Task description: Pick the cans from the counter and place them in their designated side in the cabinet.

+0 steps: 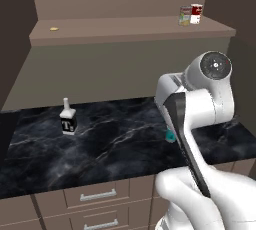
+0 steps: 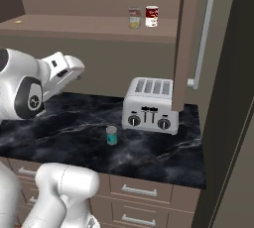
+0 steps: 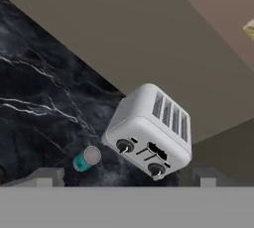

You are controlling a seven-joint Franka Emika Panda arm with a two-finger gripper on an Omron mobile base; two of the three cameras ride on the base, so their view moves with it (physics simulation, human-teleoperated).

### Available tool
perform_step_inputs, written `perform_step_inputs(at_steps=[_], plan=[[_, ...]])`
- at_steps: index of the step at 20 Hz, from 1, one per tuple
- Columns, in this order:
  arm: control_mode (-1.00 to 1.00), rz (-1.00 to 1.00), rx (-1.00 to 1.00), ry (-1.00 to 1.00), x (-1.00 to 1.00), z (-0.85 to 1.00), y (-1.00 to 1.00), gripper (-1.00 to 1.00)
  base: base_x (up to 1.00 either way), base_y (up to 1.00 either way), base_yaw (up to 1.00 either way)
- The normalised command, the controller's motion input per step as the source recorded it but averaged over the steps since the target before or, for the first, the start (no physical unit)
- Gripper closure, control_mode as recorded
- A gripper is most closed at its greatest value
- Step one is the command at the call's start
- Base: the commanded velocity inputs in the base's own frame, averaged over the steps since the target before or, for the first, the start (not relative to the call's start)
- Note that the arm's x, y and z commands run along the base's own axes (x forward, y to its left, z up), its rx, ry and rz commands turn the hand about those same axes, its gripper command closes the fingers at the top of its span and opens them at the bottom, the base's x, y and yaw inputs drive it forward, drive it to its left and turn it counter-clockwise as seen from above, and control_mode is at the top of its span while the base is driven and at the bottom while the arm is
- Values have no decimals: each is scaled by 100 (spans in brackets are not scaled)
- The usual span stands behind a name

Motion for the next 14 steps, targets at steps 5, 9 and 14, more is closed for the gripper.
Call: perform_step_inputs(at_steps=[5,9,14], plan=[[-100,-11,14,8,-37,0,-57,-100,0,0,0],[-100,-14,14,2,-45,-16,-24,-100,0,0,0],[-100,-13,14,3,-27,-17,0,-100,0,0,0]])
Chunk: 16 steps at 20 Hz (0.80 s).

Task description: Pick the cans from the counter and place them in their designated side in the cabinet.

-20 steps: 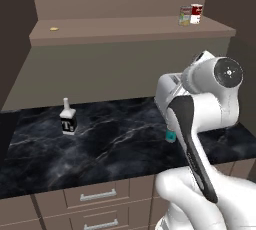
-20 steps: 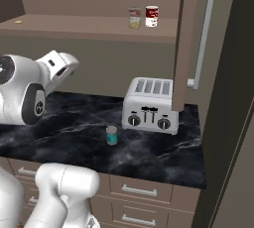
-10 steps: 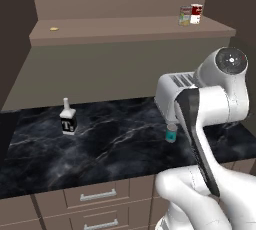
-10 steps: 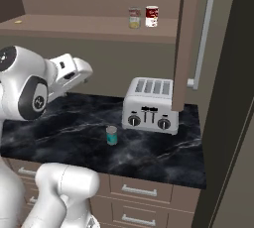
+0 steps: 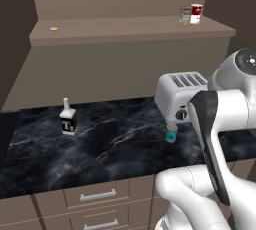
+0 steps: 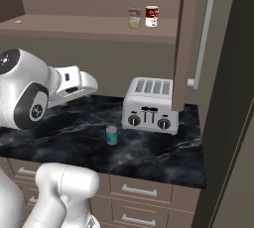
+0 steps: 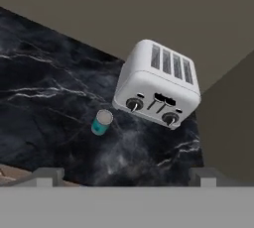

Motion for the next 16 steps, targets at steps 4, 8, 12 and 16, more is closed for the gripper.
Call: perform_step_inputs(at_steps=[4,8,12,16], plan=[[-100,-13,19,4,-31,-14,0,-100,0,0,0],[-100,-11,20,2,-22,-16,0,-100,0,0,0],[-100,0,12,0,-9,-14,0,-100,0,0,0],[-100,0,2,0,2,-13,0,-100,0,0,0]])
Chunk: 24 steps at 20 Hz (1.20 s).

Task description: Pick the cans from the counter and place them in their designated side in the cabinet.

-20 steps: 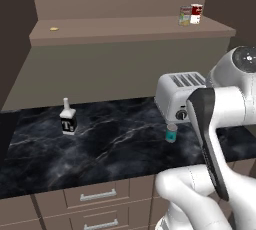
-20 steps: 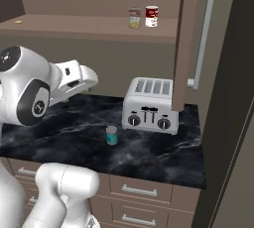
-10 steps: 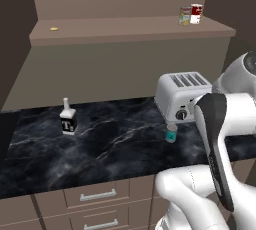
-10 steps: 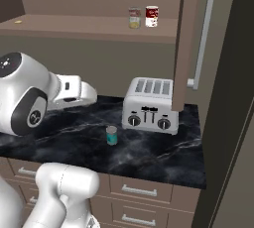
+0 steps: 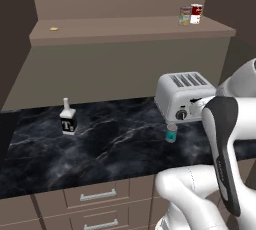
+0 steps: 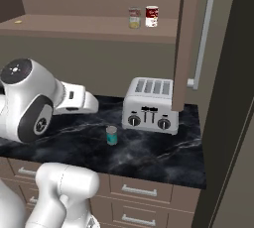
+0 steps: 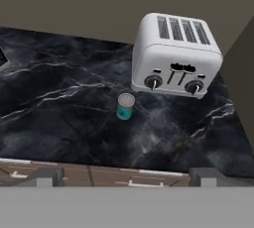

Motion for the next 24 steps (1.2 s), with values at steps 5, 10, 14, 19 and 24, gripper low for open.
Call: perform_step_inputs(at_steps=[5,10,14,19,24], plan=[[-100,-1,0,0,10,-17,1,-100,0,0,0],[-100,-1,2,0,16,-17,8,-100,0,0,0],[-100,-2,5,0,14,-19,12,-100,0,0,0],[-100,-6,0,0,13,-25,0,-100,0,0,0],[-100,-9,3,7,17,-25,0,-100,0,0,0]])
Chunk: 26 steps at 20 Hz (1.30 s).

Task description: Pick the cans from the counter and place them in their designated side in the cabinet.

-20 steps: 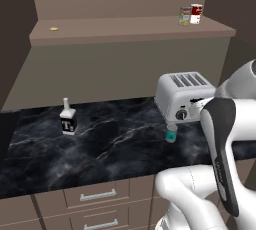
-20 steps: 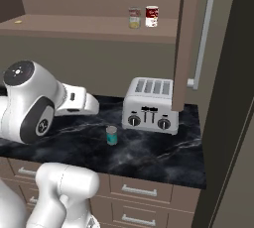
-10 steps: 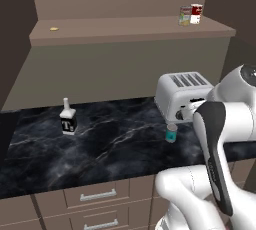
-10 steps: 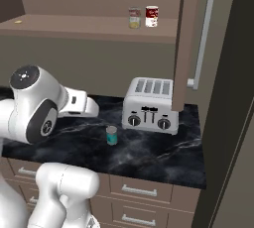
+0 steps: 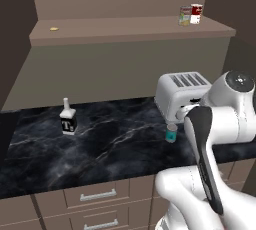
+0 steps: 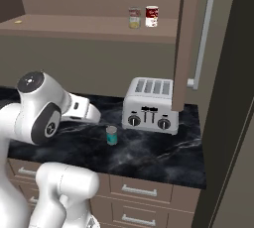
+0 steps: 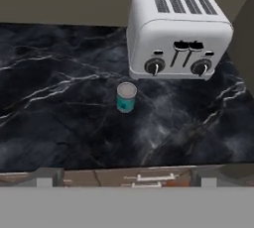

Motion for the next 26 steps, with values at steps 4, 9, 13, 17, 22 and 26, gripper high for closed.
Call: perform_step_inputs(at_steps=[4,9,13,17,22,26], plan=[[-100,-4,7,7,21,-20,0,-100,0,0,0],[-100,0,1,1,26,-17,0,-100,0,0,0],[-100,0,0,-3,27,-22,0,-100,0,0,0],[-100,0,0,-4,25,-23,0,-100,0,0,0],[-100,0,0,-2,21,-23,-1,-100,0,0,0],[-100,0,0,0,21,-22,-3,-100,0,0,0]])
